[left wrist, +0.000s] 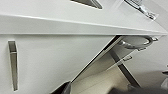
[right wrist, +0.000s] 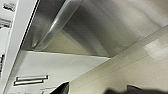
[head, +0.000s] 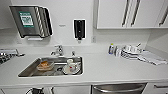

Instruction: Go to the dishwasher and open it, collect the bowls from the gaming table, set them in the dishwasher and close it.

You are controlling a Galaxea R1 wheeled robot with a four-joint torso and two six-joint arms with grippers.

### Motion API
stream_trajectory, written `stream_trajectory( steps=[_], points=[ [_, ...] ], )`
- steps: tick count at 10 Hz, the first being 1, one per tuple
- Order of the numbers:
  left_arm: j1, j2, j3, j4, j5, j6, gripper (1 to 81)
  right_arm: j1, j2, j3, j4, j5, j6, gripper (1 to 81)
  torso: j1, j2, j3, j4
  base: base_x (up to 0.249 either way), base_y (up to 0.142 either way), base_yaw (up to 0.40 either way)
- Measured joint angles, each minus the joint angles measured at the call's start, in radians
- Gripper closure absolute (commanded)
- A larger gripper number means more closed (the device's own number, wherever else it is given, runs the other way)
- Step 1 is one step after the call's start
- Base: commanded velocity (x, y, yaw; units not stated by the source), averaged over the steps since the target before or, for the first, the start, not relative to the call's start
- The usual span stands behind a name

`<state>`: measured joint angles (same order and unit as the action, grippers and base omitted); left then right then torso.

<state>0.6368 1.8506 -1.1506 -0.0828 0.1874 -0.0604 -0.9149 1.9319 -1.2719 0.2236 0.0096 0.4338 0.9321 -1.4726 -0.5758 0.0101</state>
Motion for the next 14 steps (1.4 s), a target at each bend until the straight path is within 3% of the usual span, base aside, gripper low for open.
stream_trajectory(
  steps=[4, 7, 12, 14],
  points=[
    [-0.028, 0.097, 0.103, 0.0, 0.069, 0.0, 1.0, 0.008, 0.051, -0.013, 0.0, -0.017, 0.009, 1.0, 0.087, -0.139, 0.0, 0.0, 0.0, 0.0, 0.0],
    [-0.023, 0.129, 0.109, 0.0, 0.109, 0.0, 1.0, 0.037, 0.058, -0.021, 0.0, -0.038, 0.032, 1.0, 0.144, -0.232, 0.0, 0.0, 0.0, 0.0, 0.0],
    [-0.018, 0.121, 0.101, 0.0, 0.11, 0.0, 1.0, 0.19, 0.061, -0.021, 0.008, -0.132, 0.099, 1.0, 0.151, -0.244, 0.001, 0.0, 0.0, 0.0, 0.0],
    [0.005, 0.122, 0.079, 0.0, 0.107, 0.0, 1.0, 0.302, 0.047, -0.02, 0.008, -0.219, 0.166, 1.0, 0.151, -0.244, 0.001, 0.0, 0.0, 0.0, 0.0]
  ],
)
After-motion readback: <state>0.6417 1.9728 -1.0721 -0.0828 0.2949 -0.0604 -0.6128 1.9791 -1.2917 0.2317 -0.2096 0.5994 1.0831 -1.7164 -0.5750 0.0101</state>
